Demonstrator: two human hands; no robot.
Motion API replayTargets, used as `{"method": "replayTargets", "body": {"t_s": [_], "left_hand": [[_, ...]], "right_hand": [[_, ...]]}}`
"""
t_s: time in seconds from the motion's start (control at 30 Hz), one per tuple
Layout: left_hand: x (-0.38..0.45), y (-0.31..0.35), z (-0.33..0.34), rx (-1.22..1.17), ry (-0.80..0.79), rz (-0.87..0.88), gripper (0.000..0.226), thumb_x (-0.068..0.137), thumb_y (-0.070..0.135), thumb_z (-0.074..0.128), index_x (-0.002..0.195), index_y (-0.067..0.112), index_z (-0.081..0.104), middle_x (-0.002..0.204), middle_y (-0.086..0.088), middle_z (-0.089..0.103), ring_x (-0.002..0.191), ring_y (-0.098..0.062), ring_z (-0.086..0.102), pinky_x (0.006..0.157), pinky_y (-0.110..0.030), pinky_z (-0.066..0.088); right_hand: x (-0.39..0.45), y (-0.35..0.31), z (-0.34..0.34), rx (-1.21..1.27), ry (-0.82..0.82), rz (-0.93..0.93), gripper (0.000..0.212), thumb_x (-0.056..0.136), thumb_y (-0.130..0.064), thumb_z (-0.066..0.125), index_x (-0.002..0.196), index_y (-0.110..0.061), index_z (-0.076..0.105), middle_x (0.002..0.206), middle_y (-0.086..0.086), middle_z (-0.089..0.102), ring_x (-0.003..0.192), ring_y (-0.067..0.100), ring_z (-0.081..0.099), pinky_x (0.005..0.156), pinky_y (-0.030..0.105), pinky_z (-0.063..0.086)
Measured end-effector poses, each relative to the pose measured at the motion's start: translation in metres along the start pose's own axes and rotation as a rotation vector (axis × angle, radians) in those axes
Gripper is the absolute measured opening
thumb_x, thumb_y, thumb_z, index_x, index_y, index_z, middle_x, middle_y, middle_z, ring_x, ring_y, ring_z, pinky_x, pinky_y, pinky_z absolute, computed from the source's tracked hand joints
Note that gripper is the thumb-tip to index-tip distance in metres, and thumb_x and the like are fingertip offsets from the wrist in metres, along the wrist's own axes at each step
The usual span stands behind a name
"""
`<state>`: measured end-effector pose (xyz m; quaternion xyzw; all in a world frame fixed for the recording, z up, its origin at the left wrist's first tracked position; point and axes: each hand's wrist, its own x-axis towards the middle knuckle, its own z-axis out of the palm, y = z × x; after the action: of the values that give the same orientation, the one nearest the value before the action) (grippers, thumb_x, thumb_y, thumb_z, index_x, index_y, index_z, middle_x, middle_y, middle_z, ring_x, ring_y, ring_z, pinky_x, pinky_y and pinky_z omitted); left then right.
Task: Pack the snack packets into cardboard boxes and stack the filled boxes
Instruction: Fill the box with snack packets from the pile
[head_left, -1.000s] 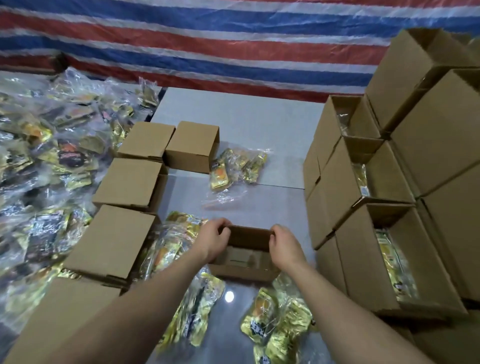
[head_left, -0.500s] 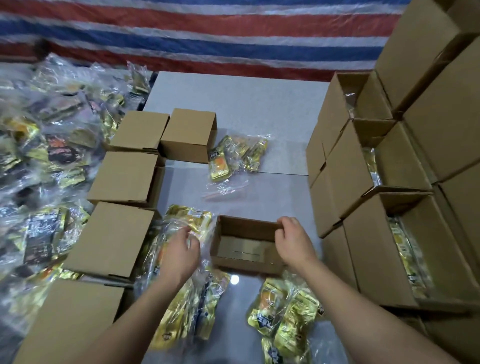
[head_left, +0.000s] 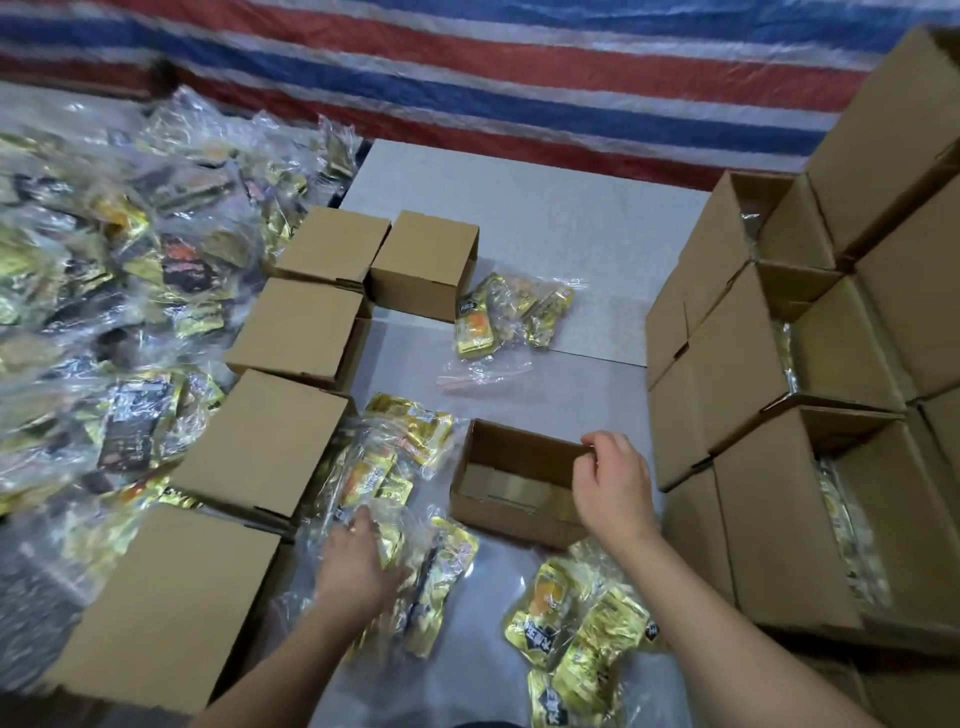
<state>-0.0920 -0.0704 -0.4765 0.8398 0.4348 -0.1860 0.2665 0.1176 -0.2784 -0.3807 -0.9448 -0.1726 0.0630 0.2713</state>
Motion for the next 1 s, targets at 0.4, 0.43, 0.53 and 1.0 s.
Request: {"method": "replayTargets", "body": {"t_s": [0.4, 0.43, 0.53, 1.0], "left_hand": [[-0.054, 0.04, -0.126, -0.459, 0.257, 0.319, 0.037, 0.091, 0.044, 0.066, 0.124, 0.034, 0.053, 0.1, 0.019, 0.063, 0.092, -0.005, 0.062, 0.074, -0.022, 0.042], [-0.061, 0.048, -0.141, -0.519, 0.242, 0.355, 0.033, 0.092, 0.044, 0.065, 0.122, 0.039, 0.052, 0.1, 0.023, 0.064, 0.091, 0.006, 0.06, 0.074, -0.014, 0.041], [-0.08, 0.084, -0.181, -0.759, 0.162, 0.473, 0.014, 0.095, 0.042, 0.061, 0.106, 0.051, 0.058, 0.097, 0.036, 0.066, 0.089, 0.018, 0.061, 0.069, 0.0, 0.043], [-0.086, 0.236, -0.198, -0.405, 0.204, 0.835, 0.082, 0.085, 0.072, 0.008, 0.101, 0.011, 0.06, 0.11, -0.011, 0.064, 0.109, -0.029, 0.054, 0.1, -0.047, 0.04]], "right_hand": [[-0.016, -0.067, -0.025, 0.364, 0.06, -0.148, 0.026, 0.095, -0.026, 0.042, 0.109, -0.019, 0.063, 0.107, -0.015, 0.055, 0.102, 0.001, 0.053, 0.096, 0.028, 0.045], [-0.018, -0.078, -0.027, 0.452, -0.005, -0.14, 0.019, 0.097, -0.027, 0.046, 0.107, -0.024, 0.062, 0.106, -0.019, 0.057, 0.101, -0.004, 0.055, 0.094, 0.027, 0.048], [-0.025, -0.114, -0.036, 0.823, -0.342, -0.007, 0.026, 0.091, -0.054, 0.061, 0.112, -0.04, 0.059, 0.119, -0.018, 0.062, 0.112, -0.007, 0.057, 0.106, 0.036, 0.046], [-0.01, -0.104, -0.101, 1.425, -0.649, 0.039, 0.086, 0.059, -0.036, 0.092, 0.129, -0.003, 0.054, 0.099, 0.015, 0.074, 0.085, 0.026, 0.073, 0.073, 0.036, 0.06]]}}
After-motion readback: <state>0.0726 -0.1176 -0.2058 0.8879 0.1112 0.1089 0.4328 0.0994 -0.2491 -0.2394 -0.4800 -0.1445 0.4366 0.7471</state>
